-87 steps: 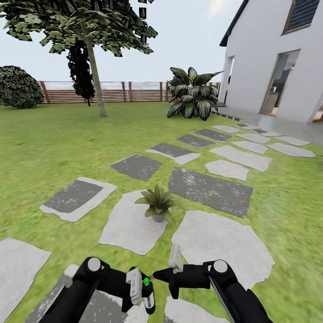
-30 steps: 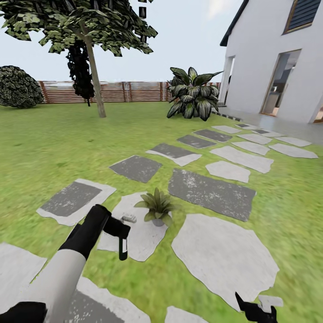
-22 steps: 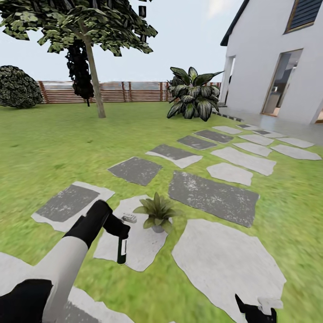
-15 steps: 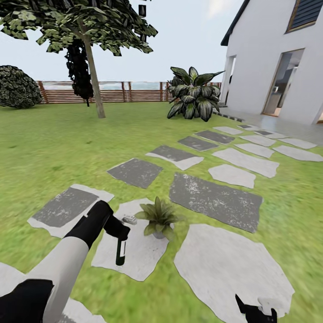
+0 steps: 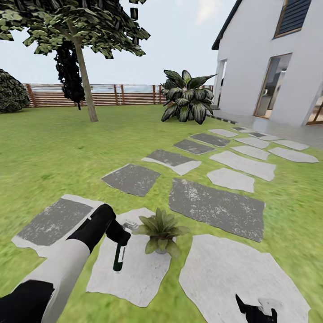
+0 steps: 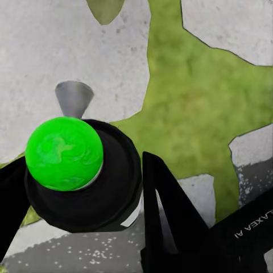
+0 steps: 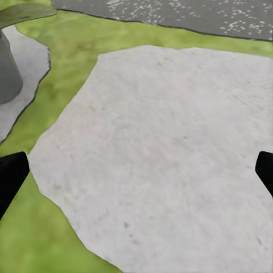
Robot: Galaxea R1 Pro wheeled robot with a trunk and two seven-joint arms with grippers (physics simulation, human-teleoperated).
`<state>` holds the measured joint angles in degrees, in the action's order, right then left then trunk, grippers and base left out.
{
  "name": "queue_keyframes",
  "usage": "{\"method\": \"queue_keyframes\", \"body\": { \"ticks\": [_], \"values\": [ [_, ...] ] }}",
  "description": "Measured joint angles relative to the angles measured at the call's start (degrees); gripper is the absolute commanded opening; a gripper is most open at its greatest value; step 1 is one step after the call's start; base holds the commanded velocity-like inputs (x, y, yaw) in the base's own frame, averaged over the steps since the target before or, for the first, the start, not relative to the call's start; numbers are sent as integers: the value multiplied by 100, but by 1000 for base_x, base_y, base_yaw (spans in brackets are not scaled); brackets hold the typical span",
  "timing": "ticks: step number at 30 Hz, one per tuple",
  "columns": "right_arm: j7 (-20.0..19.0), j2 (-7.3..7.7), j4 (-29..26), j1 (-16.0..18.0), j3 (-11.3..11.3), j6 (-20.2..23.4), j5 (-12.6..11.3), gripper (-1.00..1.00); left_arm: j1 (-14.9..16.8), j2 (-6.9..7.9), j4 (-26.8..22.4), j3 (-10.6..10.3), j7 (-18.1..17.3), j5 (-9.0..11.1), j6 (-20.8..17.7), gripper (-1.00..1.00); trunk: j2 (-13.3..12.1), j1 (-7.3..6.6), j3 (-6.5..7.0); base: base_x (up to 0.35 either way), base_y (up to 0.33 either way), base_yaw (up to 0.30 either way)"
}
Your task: Pick up the pesticide atomizer in the garden and spray insectifuge to fully cover both potted plants in the garden.
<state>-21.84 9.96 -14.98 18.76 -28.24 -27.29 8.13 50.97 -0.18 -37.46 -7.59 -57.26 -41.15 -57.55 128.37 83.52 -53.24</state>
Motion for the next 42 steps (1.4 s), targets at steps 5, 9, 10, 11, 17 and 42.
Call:
{"method": "queue_keyframes", "body": {
  "ticks": [5, 9, 10, 11, 17, 42],
  "values": [
    [3, 5, -6, 0, -7, 0, 0, 100, 5, 8, 3, -12, -1, -2, 8, -100, 0, 2, 0, 211, 11, -1],
    [3, 14, -9, 0, -17, -2, 0, 100, -15, 24, 134, -8, -35, -11, 18, -100, 0, 3, 0, 16, 1, 0],
    [3, 21, -9, 0, -18, -3, 0, 100, -17, 29, 235, -3, -90, -13, 22, -100, 0, 3, 0, 3, 0, 0],
    [3, 44, -9, 0, -19, -1, -1, 100, -19, 65, 420, 7, -225, -55, 38, -100, -1, 4, 0, 2, 0, 0],
    [3, 77, -7, 0, -18, -3, 0, 100, -19, 352, 743, -116, -607, -374, 69, -100, 0, 3, 0, 0, 0, 0],
    [3, 78, -1, 0, -18, -1, 0, 100, -347, 512, 740, -512, -1160, -458, 654, -100, 0, 3, 0, 170, 0, 0]
  ]
}}
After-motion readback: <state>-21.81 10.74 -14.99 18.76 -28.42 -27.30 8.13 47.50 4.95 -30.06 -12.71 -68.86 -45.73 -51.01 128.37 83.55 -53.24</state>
